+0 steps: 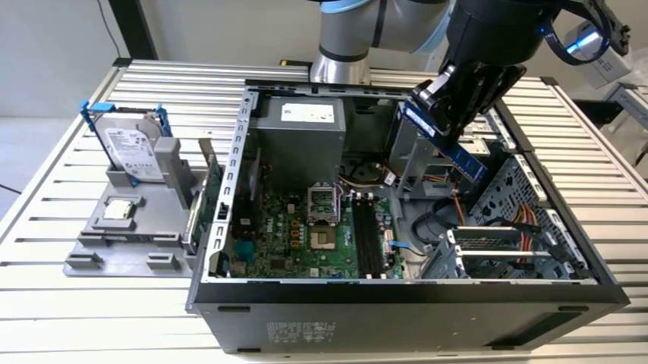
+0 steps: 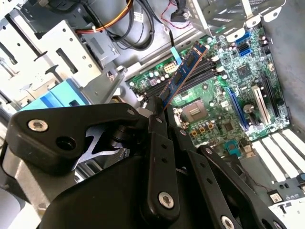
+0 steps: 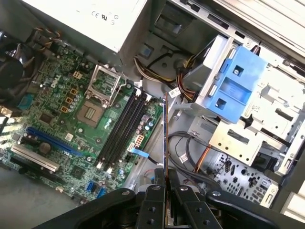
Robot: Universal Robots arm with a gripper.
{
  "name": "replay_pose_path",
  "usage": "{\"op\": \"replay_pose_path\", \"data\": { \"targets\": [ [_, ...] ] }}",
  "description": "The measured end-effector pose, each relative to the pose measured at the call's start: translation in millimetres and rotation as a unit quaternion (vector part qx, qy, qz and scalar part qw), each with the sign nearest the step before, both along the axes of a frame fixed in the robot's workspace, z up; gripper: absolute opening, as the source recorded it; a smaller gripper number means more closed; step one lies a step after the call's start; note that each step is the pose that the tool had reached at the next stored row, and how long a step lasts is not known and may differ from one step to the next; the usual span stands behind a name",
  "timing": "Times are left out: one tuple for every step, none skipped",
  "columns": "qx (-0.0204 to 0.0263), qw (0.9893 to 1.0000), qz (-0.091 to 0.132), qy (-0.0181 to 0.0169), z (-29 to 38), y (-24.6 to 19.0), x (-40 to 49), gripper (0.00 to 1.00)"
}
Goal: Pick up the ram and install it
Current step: 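Insert the ram into the slot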
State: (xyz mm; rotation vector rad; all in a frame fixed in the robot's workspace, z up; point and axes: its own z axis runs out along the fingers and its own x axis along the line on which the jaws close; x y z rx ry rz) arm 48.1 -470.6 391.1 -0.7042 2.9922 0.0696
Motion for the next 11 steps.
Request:
{"op": "replay_pose_path", "data": {
  "targets": [
    [0.0000, 1.0000, -0.002, 0.0000, 0.0, 0.0, 0.0, 0.00],
    [0.0000, 1.0000, -0.004, 0.0000, 0.0, 0.0, 0.0, 0.00],
    [0.0000, 1.0000, -0.006, 0.0000, 0.0, 0.0, 0.0, 0.00],
    [0.0000, 1.0000, -0.007, 0.0000, 0.0, 0.0, 0.0, 0.00],
    [0.0000, 1.0000, -0.009, 0.0000, 0.0, 0.0, 0.0, 0.00],
    [0.0000, 0.9999, -0.011, 0.0000, 0.0, 0.0, 0.0, 0.00],
    [0.0000, 0.9999, -0.013, 0.0000, 0.0, 0.0, 0.0, 0.00],
    [0.0000, 0.9999, -0.014, 0.0000, 0.0, 0.0, 0.0, 0.00],
    [0.0000, 0.9999, -0.016, 0.0000, 0.0, 0.0, 0.0, 0.00],
    [0.0000, 0.9998, -0.018, 0.0000, 0.0, 0.0, 0.0, 0.00],
    [0.0000, 0.9998, -0.019, 0.0000, 0.0, 0.0, 0.0, 0.00]
  ]
}}
